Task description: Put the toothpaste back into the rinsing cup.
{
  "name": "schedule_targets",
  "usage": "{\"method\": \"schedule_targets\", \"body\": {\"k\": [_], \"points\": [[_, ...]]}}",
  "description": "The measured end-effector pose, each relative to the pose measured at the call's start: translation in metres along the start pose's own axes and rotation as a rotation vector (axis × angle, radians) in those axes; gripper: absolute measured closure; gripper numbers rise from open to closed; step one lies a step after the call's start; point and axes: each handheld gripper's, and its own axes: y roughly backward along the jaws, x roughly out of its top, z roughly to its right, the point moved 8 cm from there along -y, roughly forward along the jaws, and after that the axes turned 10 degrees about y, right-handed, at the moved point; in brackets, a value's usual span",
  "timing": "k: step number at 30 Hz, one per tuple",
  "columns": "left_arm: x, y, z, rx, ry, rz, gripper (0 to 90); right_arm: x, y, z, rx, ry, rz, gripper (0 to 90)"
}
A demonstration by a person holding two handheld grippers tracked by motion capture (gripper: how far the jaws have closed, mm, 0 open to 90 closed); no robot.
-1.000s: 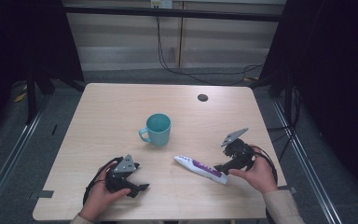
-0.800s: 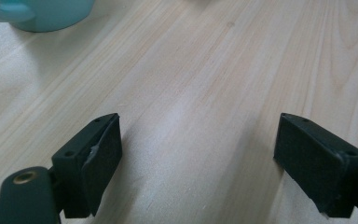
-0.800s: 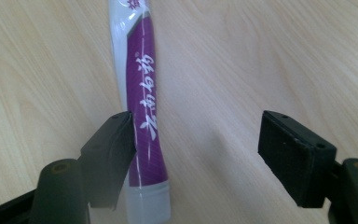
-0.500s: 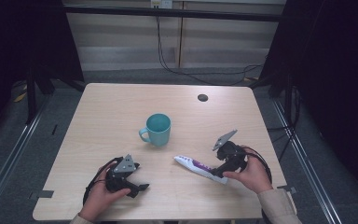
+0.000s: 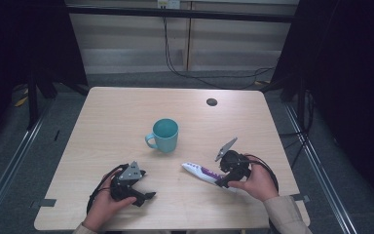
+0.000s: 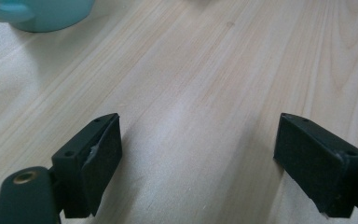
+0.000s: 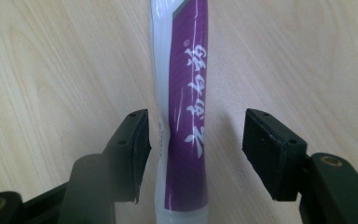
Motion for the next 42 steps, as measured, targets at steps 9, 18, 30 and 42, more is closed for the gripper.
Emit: {"method": "schedule_targets", "body": {"k": [9, 18, 30, 42], "points": [[0.000, 0.000, 0.000, -0.003, 0.001, 0.000, 14.8, -0.001, -0.007, -0.003, 0.028, 0.012, -0.039, 48.4], [0.000, 0.000, 0.000, -0.003, -0.004, -0.003, 14.8, -0.006, -0.012, -0.005, 0.026, 0.055, -0.106, 58.1], [0.000, 0.000, 0.000, -0.002, -0.004, -0.003, 14.8, -0.003, -0.012, -0.008, 0.020, 0.082, -0.128, 72.6], [0.000, 0.000, 0.000, -0.003, -0.004, -0.004, 14.9, -0.007, -0.007, -0.011, 0.007, 0.063, -0.096, 74.1]]}}
